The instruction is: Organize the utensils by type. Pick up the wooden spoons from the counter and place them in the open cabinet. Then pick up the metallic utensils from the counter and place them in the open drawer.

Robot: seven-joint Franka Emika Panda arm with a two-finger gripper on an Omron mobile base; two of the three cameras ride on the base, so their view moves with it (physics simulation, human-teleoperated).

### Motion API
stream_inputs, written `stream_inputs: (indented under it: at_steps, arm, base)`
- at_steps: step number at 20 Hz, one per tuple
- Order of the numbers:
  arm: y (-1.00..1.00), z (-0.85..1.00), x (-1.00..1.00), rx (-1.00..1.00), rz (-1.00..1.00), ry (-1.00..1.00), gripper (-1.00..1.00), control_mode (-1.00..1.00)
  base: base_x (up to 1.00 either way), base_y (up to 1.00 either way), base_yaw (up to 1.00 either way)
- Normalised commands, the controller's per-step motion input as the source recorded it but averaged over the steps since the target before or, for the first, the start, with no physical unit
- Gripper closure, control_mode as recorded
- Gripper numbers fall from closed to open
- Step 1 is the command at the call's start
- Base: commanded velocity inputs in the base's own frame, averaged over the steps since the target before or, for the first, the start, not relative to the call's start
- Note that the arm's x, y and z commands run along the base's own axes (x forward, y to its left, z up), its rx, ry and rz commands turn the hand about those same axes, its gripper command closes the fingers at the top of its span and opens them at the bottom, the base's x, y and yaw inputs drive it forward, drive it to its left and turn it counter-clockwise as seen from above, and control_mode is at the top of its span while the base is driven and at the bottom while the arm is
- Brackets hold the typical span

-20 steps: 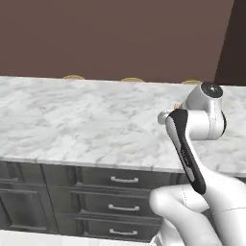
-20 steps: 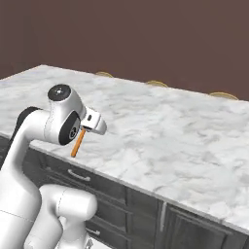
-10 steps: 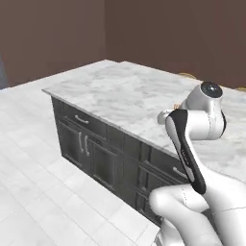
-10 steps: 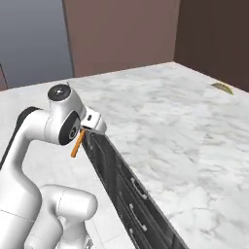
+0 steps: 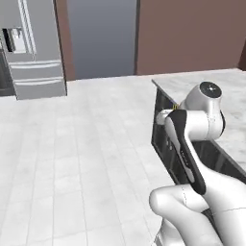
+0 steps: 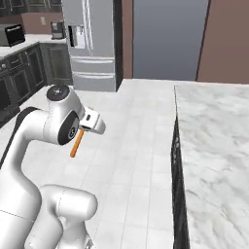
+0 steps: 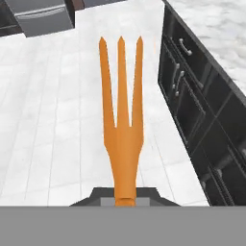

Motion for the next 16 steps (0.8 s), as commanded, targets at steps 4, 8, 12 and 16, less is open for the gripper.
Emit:
stream_inputs:
  at_steps: [4, 8, 12, 16]
  arm:
    - [0.0, 0.0, 0.0, 0.0, 0.0, 0.0, 1.0, 1.0]
    - [0.0, 0.0, 0.0, 0.0, 0.0, 0.0, 1.0, 1.0]
    - [0.0, 0.0, 0.0, 0.0, 0.0, 0.0, 1.0, 1.0]
    - [0.0, 0.0, 0.0, 0.0, 0.0, 0.0, 1.0, 1.0]
  base:
    - [0.49, 0.04, 0.64]
    - [0.52, 0.03, 0.53]
    - [0.48, 0.0, 0.34]
    - [0.63, 0.05, 0.19]
